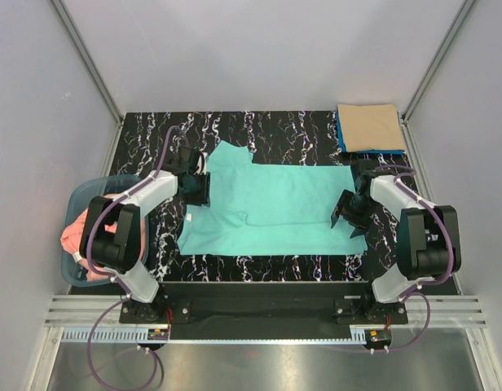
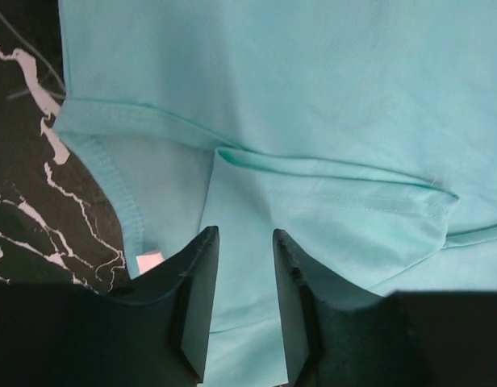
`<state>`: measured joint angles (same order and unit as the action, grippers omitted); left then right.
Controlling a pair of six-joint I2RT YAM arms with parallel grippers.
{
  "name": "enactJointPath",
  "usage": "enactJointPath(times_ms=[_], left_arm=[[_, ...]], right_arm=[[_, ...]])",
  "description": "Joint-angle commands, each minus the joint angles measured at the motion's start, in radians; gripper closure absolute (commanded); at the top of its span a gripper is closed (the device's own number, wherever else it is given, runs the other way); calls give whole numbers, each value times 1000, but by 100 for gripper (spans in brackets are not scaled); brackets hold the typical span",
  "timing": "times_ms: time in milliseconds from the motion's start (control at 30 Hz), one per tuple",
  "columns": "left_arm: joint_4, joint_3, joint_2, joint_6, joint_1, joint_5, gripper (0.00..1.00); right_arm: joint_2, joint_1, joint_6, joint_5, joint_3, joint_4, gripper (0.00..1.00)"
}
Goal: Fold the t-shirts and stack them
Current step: Fold the tshirt
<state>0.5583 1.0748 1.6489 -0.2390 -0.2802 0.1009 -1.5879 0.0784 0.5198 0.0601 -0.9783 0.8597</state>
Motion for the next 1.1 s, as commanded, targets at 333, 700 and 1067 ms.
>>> enactJointPath(times_ms=[333,700,1067], left_arm=[[-78,116,135,17,-2,36,62],[-32,128,112,-8,-8,-26,72],[-28,100,83,-17,-14,-52,80]], right_arm=[[-40,-12,-30,-22,-34,1,30],[-60,-17,-34,-14,-36,-1,30],[-57,-20,-30,-45,-26,15,29]])
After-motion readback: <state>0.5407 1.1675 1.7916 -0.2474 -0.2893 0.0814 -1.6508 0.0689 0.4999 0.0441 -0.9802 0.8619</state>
